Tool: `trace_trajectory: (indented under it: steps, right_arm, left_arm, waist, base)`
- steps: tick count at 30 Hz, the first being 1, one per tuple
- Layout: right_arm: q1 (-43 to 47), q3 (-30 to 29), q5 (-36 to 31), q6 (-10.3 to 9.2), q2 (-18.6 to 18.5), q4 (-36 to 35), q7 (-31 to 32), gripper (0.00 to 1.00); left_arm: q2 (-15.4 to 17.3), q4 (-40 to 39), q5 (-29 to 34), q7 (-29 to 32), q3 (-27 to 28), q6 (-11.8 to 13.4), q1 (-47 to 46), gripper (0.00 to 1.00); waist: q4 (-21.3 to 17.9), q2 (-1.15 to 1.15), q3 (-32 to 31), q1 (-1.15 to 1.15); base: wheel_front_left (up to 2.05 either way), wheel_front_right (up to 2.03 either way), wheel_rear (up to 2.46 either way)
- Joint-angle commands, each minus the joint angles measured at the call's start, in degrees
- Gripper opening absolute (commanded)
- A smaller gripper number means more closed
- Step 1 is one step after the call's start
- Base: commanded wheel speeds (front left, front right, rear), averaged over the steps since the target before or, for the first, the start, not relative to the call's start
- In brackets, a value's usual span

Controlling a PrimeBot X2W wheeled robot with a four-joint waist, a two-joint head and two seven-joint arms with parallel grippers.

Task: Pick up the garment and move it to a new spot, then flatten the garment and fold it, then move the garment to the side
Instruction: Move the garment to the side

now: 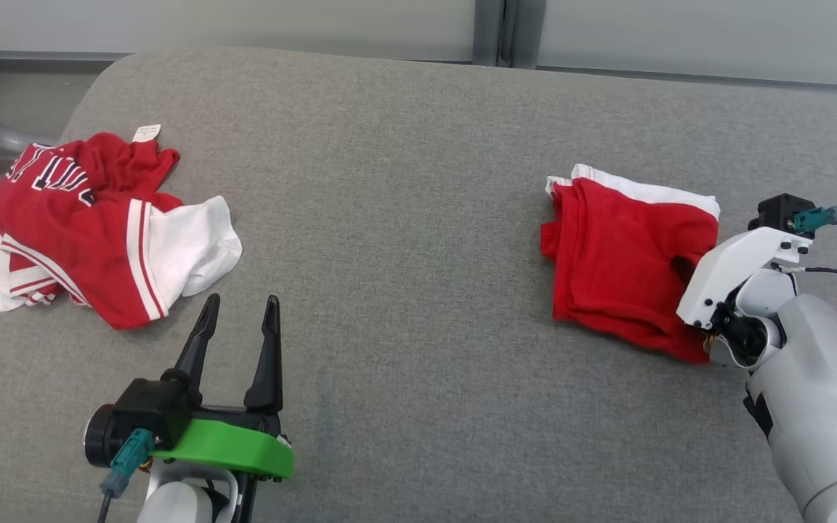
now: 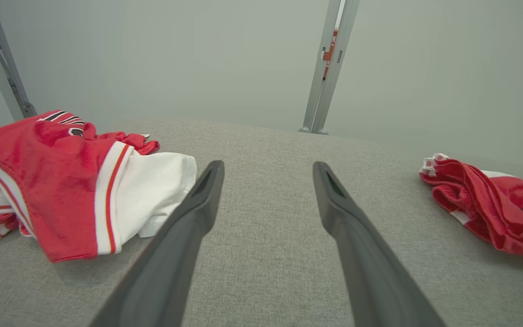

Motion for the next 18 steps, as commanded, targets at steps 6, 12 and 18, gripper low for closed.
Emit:
trace_trajectory:
  steps: [6,12,18]
  right_arm:
    - [-1.05,2.85,2.10,-0.01,-1.01,-1.75,-3.90,0.00]
    - [-0.08,6.36,3.69,0.00,-2.78,-3.42,-4.95,0.00]
    - [1.05,8.18,6.01,0.00,-4.07,-4.47,-5.86,0.00]
  left_arm:
    - [0.04,-0.52,1.22,-0.18,-0.56,-0.19,-0.24,1.00]
    - [0.04,-0.69,2.29,-0.18,-3.24,-0.45,-1.04,1.00]
    - [0.06,-0.59,2.13,-0.18,-6.16,-0.64,-2.59,1.00]
  waist:
    - [-4.47,0.00,-1.89,0.00]
    - [-10.26,0.00,-3.03,0.00]
    - [-16.96,0.00,-3.43,0.00]
  base:
    - [0.00,0.00,0.00]
    - [0.00,0.00,0.00]
    - [0.00,0.00,0.00]
